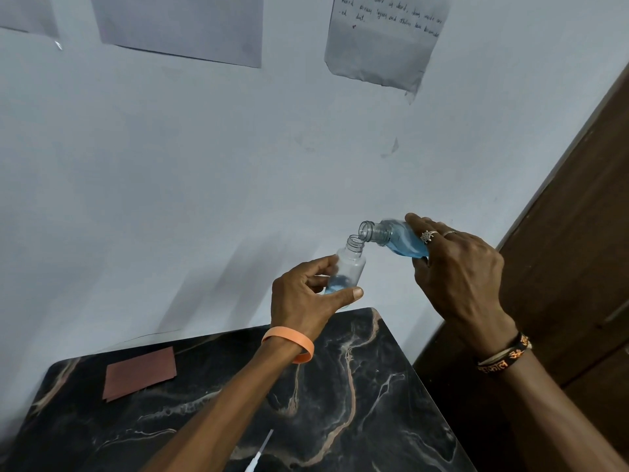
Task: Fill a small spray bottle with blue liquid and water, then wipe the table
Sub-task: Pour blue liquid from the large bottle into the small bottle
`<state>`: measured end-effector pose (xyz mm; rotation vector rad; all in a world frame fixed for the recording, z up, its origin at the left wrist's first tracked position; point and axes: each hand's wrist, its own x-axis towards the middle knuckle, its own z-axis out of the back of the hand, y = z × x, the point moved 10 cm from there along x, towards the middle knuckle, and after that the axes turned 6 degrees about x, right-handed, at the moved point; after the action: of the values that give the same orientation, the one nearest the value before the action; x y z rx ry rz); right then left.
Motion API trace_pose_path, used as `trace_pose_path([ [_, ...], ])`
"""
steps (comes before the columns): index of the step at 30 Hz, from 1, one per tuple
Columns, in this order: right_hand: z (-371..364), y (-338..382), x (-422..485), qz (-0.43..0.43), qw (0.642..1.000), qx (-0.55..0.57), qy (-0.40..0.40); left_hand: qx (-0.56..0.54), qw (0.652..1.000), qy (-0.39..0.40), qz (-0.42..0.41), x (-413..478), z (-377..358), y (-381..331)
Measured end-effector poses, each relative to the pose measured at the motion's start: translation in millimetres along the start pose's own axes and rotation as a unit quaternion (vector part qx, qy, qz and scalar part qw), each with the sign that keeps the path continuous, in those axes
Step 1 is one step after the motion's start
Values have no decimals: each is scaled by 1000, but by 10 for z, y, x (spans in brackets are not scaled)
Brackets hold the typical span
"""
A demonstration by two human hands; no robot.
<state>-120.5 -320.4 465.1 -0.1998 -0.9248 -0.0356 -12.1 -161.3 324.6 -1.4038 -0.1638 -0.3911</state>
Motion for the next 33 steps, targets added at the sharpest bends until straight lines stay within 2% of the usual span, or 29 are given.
trace_pose_path([
  [33,82,-32,-6,-4,1000,11,1,-3,1000,-3,-12,-51,-1,-81],
])
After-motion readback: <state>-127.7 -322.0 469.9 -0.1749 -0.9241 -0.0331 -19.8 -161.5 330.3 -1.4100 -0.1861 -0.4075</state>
